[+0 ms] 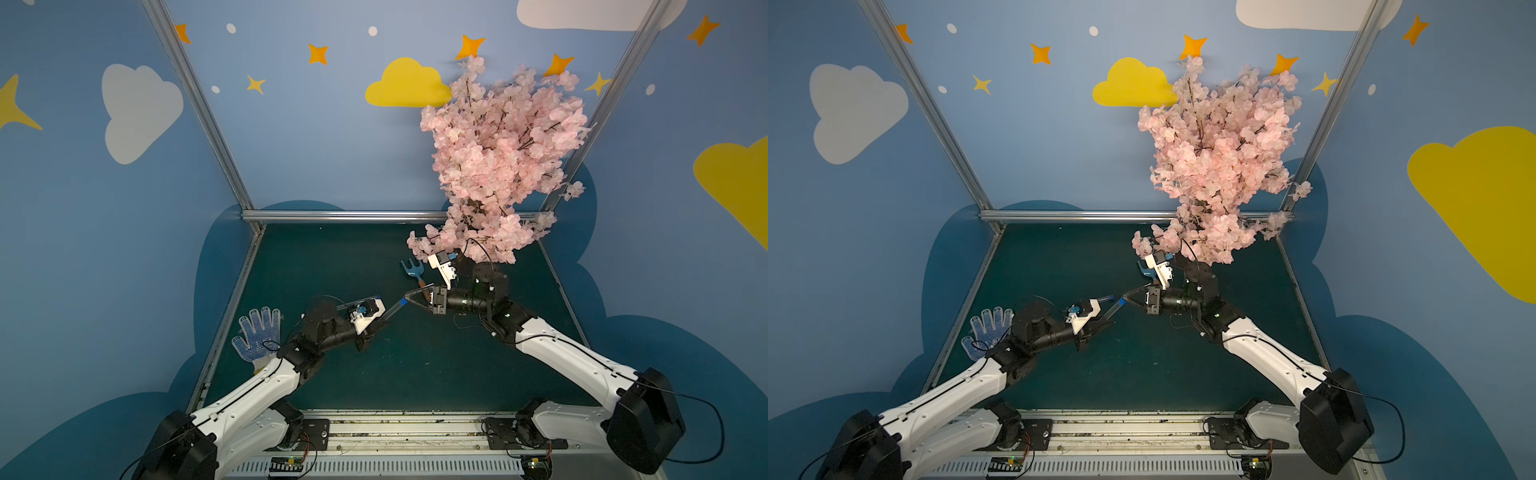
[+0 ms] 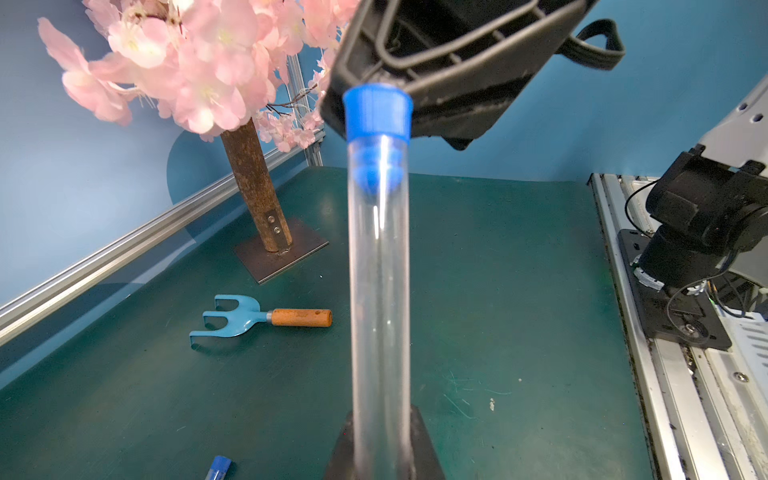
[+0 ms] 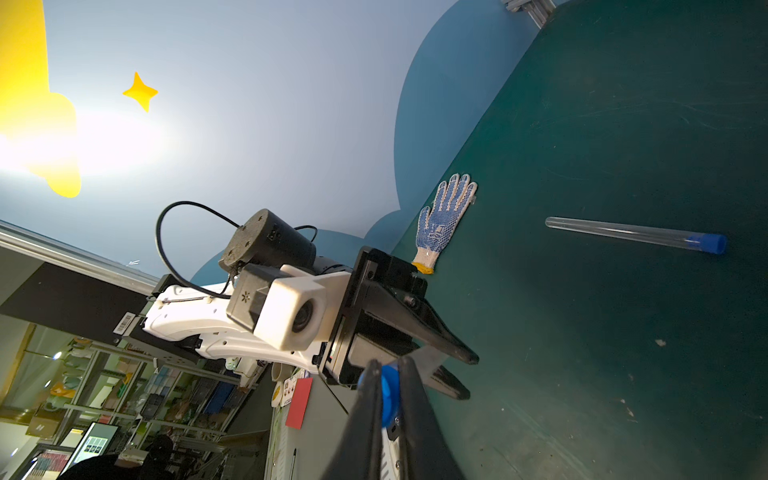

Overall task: Insert stoppers into test tubes
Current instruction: Insert the stopper into the test tube.

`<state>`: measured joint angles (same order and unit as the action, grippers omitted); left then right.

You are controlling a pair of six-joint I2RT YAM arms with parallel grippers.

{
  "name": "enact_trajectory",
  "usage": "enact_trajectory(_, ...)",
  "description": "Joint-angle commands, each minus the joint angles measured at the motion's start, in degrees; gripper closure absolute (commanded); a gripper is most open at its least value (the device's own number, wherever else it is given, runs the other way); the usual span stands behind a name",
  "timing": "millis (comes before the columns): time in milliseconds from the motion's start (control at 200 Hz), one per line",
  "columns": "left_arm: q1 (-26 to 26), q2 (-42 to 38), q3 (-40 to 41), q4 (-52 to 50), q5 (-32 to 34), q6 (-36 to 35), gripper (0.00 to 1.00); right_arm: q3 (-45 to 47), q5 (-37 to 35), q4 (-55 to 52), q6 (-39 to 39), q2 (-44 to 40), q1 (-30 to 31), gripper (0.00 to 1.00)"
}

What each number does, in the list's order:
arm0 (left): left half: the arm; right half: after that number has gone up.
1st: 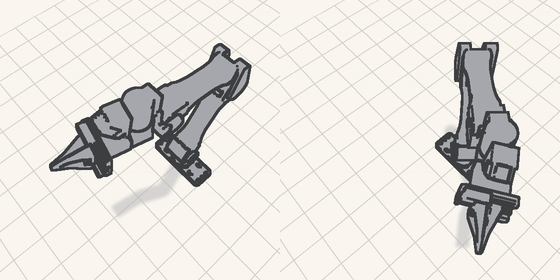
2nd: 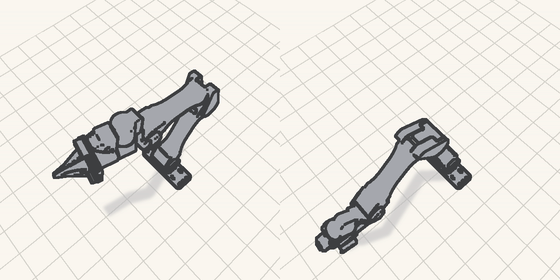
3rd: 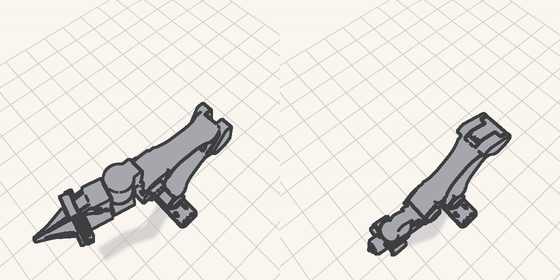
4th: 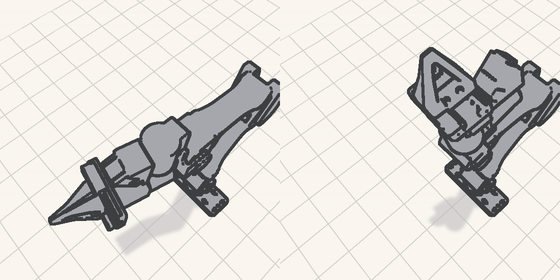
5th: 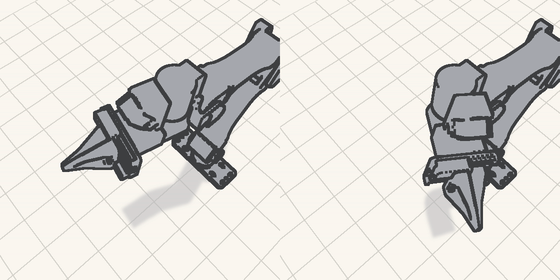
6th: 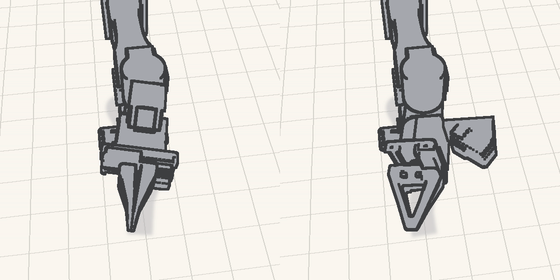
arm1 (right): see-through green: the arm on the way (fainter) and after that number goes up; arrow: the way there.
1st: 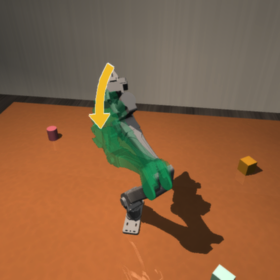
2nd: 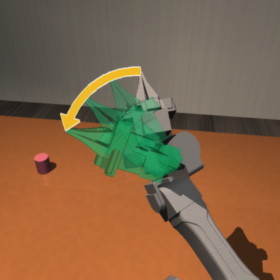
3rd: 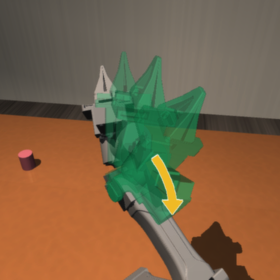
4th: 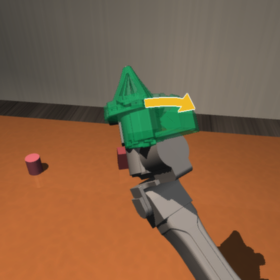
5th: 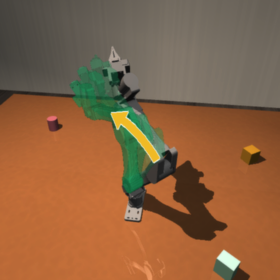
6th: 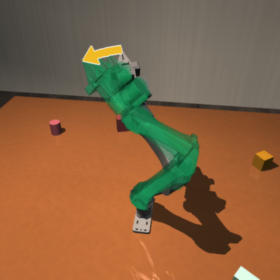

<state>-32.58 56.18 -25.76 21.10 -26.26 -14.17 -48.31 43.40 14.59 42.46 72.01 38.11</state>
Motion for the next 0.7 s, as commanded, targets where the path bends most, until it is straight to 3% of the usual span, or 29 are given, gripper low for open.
enact_trajectory(0, -2.5, -2.8, -4.1, 24.5, -9.5, -0.2, 0.98, 3.3, 3.7, -11.6, -0.5, 3.8, 3.4, 0.89)
enact_trajectory(696, -2.8, -4.2, -5.1, 28.6, -9.7, 4.0, 0.97, 4.0, 2.3, -12.2, -1.2, 5.3, 3.4, 0.90)
